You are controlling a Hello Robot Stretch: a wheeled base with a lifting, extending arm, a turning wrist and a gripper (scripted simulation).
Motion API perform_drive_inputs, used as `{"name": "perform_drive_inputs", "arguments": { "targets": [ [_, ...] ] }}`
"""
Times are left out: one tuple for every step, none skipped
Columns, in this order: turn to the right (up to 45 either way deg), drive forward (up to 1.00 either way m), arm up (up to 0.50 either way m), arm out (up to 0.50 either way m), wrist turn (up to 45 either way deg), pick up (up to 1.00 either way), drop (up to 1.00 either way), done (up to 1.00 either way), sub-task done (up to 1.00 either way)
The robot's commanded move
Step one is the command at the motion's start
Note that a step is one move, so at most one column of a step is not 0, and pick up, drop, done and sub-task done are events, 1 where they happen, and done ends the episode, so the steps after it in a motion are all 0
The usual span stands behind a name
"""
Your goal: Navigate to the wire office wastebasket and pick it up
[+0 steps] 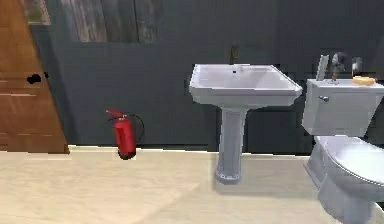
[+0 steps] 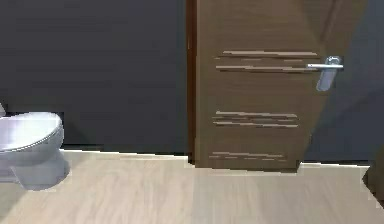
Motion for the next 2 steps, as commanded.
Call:
{"name": "perform_drive_inputs", "arguments": {
  "targets": [
    [-36.0,0.00,0.00,0.00,0.0,0.00,0.00,0.00,0.00],
    [0.0,0.05,0.00,0.00,0.0,0.00,0.00,0.00,0.00]
  ]
}}
